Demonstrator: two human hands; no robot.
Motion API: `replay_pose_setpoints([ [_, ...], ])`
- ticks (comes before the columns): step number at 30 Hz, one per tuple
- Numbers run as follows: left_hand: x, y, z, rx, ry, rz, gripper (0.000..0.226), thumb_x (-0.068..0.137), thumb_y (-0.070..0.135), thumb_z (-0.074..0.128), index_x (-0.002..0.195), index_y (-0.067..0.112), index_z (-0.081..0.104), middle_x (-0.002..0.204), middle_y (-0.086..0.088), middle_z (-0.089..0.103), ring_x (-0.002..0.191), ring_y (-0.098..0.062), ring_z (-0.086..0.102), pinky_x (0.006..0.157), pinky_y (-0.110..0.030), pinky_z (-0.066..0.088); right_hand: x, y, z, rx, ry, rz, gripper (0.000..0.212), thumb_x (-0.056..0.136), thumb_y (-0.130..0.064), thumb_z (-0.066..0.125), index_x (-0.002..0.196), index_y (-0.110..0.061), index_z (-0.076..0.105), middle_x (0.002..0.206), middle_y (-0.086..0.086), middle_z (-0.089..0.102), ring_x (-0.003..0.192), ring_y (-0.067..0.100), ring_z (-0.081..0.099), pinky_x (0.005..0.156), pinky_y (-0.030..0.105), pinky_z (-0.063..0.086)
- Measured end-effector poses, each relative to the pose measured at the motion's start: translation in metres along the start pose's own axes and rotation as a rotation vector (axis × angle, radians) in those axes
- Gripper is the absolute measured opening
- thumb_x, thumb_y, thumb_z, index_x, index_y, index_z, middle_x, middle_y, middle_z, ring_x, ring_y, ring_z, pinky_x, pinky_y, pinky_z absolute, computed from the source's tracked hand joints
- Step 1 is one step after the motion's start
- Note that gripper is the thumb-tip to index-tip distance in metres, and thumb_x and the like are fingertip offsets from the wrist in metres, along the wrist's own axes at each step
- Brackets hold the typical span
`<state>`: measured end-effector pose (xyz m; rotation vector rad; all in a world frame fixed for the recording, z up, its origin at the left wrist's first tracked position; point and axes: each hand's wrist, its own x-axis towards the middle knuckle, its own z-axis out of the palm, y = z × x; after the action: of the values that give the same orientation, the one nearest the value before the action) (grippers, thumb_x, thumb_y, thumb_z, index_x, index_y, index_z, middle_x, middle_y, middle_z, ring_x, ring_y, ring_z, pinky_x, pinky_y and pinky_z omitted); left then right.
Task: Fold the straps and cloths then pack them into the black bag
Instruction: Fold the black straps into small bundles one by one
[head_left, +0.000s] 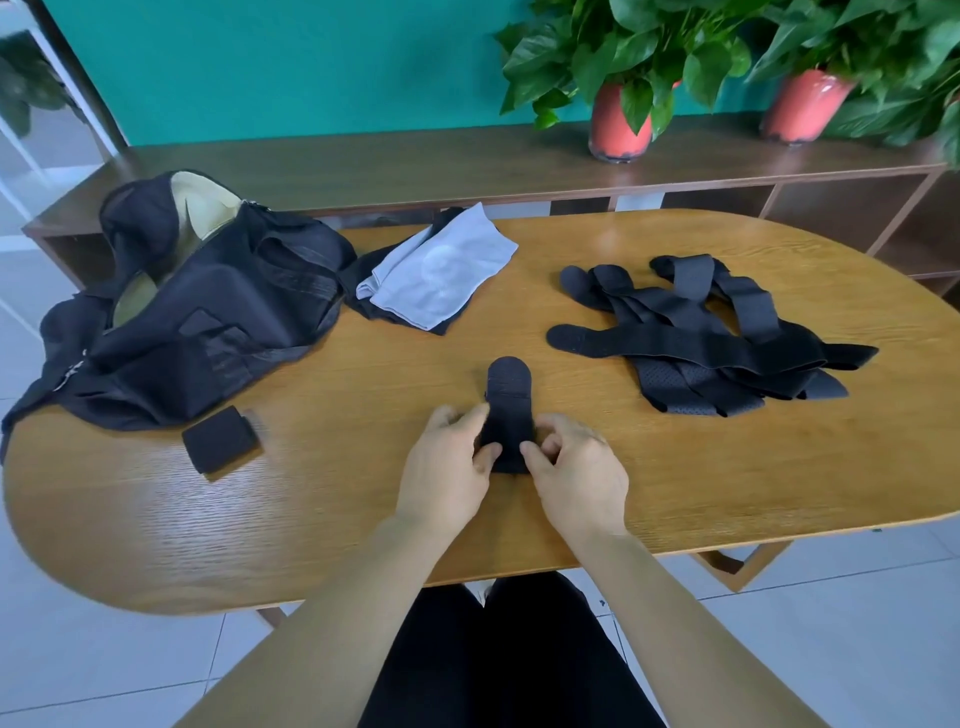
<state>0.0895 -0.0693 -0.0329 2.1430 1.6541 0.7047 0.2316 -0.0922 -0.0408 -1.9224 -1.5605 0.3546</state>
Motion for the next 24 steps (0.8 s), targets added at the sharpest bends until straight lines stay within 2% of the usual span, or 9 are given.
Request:
replay_pose_setpoints([
  [2, -0.001, -0.005, 0.006, 0.013, 0.011, 0.092, 0.038, 0.091, 0.016, 0.063, 0.128, 0.015, 0.06, 0.122, -0.003, 0.055, 0.106, -0.02, 0.057, 0.09, -0.029, 0.049, -0.001, 0.0, 0.001, -0.004, 0.009, -0.029, 0.028, 0.089, -0.031, 0.06, 0.117, -0.028, 0.059, 0.083, -0.013, 0.056, 0.086, 0.008, 0.052, 0.059, 0.023, 0.039],
  [4, 0.0, -0.01, 0.01, 0.08, 0.014, 0.168, 0.033, 0.09, 0.011, 0.062, 0.123, 0.016, 0.065, 0.122, -0.001, 0.059, 0.108, -0.025, 0.055, 0.086, -0.042, 0.05, -0.002, 0.001, 0.002, -0.024, 0.016, -0.075, 0.028, 0.09, -0.029, 0.06, 0.117, -0.027, 0.062, 0.093, -0.011, 0.057, 0.088, 0.009, 0.054, 0.059, 0.024, 0.041],
  [5, 0.0, -0.01, 0.009, 0.116, -0.001, 0.193, 0.033, 0.092, 0.013, 0.059, 0.124, 0.017, 0.064, 0.124, 0.001, 0.059, 0.11, -0.025, 0.053, 0.085, -0.043, 0.048, -0.002, 0.002, 0.004, -0.031, 0.019, -0.087, 0.028, 0.09, -0.028, 0.06, 0.117, -0.027, 0.064, 0.096, -0.009, 0.057, 0.089, 0.01, 0.055, 0.06, 0.024, 0.042],
  [10, 0.004, -0.01, -0.01, 0.249, -0.224, 0.199, 0.055, 0.089, 0.046, 0.052, 0.141, 0.03, 0.044, 0.142, 0.016, 0.039, 0.128, -0.014, 0.03, 0.101, -0.036, 0.028, -0.004, 0.006, 0.006, -0.074, 0.057, -0.18, 0.027, 0.084, -0.022, 0.064, 0.11, -0.02, 0.071, 0.093, -0.004, 0.057, 0.085, 0.015, 0.055, 0.055, 0.024, 0.041],
  [14, 0.002, -0.01, -0.021, 0.243, -0.27, 0.205, 0.055, 0.088, 0.047, 0.056, 0.14, 0.033, 0.046, 0.137, 0.02, 0.043, 0.126, -0.01, 0.032, 0.1, -0.033, 0.022, -0.012, 0.01, -0.008, -0.097, -0.077, -0.278, 0.048, 0.075, -0.035, 0.051, 0.116, -0.016, 0.068, 0.104, -0.005, 0.054, 0.097, 0.016, 0.05, 0.073, 0.031, 0.05],
  [16, -0.007, -0.009, -0.025, 0.233, -0.254, 0.226, 0.051, 0.088, 0.049, 0.054, 0.137, 0.034, 0.05, 0.134, 0.021, 0.047, 0.123, -0.009, 0.035, 0.094, -0.031, 0.02, -0.019, 0.012, -0.016, -0.131, -0.127, -0.353, 0.05, 0.071, -0.031, 0.052, 0.115, -0.015, 0.068, 0.113, -0.004, 0.055, 0.104, 0.017, 0.05, 0.083, 0.034, 0.048],
  [19, -0.023, -0.009, -0.029, 0.187, -0.256, 0.203, 0.043, 0.091, 0.052, 0.048, 0.13, 0.036, 0.055, 0.129, 0.022, 0.051, 0.12, -0.007, 0.038, 0.091, -0.032, 0.019, -0.028, 0.016, -0.021, -0.082, -0.144, -0.387, 0.043, 0.074, -0.021, 0.054, 0.113, -0.013, 0.069, 0.118, -0.005, 0.061, 0.11, 0.018, 0.051, 0.089, 0.036, 0.047],
  [21, -0.031, -0.009, -0.031, 0.129, -0.258, 0.159, 0.036, 0.094, 0.053, 0.043, 0.121, 0.036, 0.06, 0.119, 0.02, 0.058, 0.115, -0.009, 0.042, 0.093, -0.036, 0.023, -0.032, 0.017, -0.022, 0.022, -0.131, -0.357, 0.034, 0.08, -0.016, 0.06, 0.112, -0.013, 0.07, 0.113, -0.006, 0.065, 0.11, 0.013, 0.051, 0.091, 0.032, 0.046],
  [24, -0.038, -0.005, -0.03, 0.008, -0.176, 0.058, 0.025, 0.096, 0.048, 0.045, 0.089, 0.03, 0.061, 0.08, 0.013, 0.058, 0.089, -0.014, 0.048, 0.083, -0.037, 0.033, -0.032, 0.008, -0.023, 0.155, -0.124, -0.198, 0.02, 0.088, -0.016, 0.062, 0.106, -0.017, 0.071, 0.092, -0.015, 0.063, 0.101, 0.009, 0.05, 0.08, 0.021, 0.04],
])
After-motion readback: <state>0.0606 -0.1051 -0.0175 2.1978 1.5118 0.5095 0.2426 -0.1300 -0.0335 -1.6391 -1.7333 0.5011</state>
